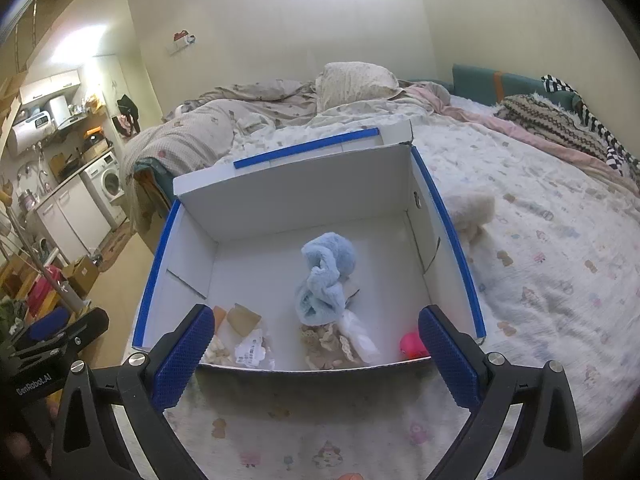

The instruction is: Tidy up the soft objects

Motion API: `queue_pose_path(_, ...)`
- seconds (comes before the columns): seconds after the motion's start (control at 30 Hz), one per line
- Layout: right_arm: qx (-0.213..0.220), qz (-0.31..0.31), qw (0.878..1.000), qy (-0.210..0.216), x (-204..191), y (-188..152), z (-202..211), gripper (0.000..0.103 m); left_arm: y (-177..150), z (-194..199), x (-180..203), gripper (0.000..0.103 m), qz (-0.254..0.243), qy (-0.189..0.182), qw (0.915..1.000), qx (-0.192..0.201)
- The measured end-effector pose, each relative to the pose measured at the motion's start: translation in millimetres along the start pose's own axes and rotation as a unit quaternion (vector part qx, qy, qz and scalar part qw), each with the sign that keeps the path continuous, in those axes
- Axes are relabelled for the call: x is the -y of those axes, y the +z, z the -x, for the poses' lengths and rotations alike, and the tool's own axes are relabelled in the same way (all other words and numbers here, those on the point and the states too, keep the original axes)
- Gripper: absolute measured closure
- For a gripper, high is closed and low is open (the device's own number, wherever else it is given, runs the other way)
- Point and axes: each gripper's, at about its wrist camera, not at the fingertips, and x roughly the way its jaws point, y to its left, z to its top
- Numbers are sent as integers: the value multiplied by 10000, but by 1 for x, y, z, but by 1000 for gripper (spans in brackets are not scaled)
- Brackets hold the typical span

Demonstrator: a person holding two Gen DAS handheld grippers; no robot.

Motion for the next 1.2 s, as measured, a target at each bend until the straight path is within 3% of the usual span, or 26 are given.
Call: queue_pose_path(1.2, -36, 69, 10000, -21, 3, -2, -1, 0, -2, -1, -1, 1, 15, 23, 10000, -14)
